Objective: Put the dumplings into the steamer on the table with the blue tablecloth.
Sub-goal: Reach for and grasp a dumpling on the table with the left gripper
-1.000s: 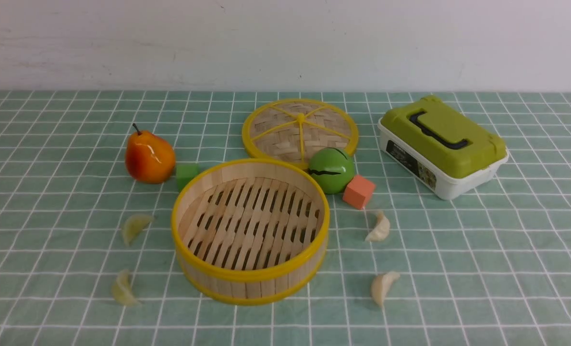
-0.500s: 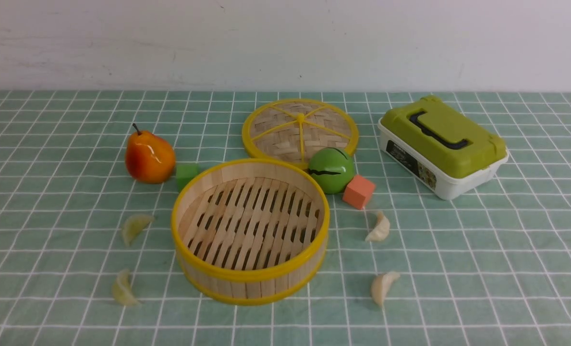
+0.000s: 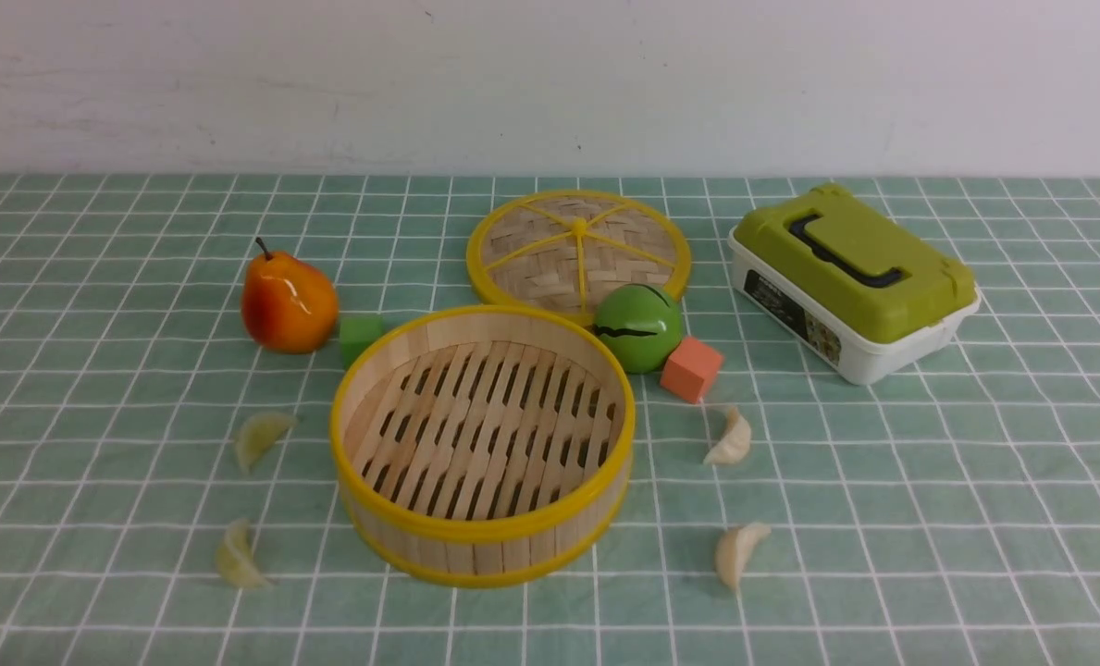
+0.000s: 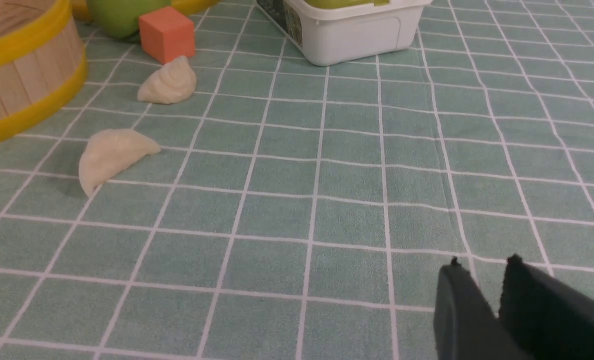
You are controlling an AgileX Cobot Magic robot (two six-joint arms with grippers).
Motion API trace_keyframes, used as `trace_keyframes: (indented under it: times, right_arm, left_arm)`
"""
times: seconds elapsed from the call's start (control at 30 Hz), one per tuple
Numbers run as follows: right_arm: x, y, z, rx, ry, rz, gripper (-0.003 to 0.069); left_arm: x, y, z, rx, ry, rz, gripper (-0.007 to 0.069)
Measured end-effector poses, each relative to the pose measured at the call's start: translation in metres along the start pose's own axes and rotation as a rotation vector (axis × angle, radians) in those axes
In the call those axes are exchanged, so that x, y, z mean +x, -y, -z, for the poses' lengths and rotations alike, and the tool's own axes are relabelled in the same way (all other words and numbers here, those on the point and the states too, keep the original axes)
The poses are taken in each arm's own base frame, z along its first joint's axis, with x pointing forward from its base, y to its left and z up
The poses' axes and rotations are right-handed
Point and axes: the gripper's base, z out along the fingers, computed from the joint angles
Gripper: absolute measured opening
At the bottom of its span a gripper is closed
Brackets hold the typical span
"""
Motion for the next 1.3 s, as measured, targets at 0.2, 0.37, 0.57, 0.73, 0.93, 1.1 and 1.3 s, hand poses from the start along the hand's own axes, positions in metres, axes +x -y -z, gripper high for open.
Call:
trace_keyframes:
  times: [0.2, 0.37, 0.57, 0.73, 0.93, 1.1, 1.3]
  right_arm:
    - [-0.01, 0.0, 0.0, -0.005, 0.131, 0.003, 0.0146]
    - [-0.031, -0.001, 0.005, -0.015, 0.372, 0.003, 0.0147]
    - [-0.056, -0.002, 0.02, -0.088, 0.681, -0.165, 0.0153]
    - [-0.069, -0.003, 0.034, -0.218, 0.883, -0.378, 0.0157]
    - [-0.093, -0.003, 0.048, -0.246, 0.912, -0.405, 0.0059]
    - [-0.131, -0.003, 0.06, -0.176, 0.827, -0.315, -0.0016]
    - [-0.138, -0.001, 0.021, -0.028, 0.4, -0.102, -0.0005]
  left_arm:
    - [-0.021, 0.003, 0.002, 0.031, 0.233, -0.001, 0.0158]
    - [-0.038, 0.005, 0.009, 0.058, 0.436, -0.005, 0.0162]
    - [-0.055, 0.007, 0.019, 0.096, 0.644, 0.021, 0.0167]
    - [-0.063, 0.009, 0.026, 0.194, 0.748, 0.22, 0.0175]
    - [-0.086, 0.011, 0.037, 0.3, 0.742, 0.461, 0.0129]
    - [-0.147, 0.017, 0.058, 0.243, 0.691, 0.387, -0.0014]
    - [-0.175, 0.019, 0.0, 0.117, 0.327, 0.443, -0.0014]
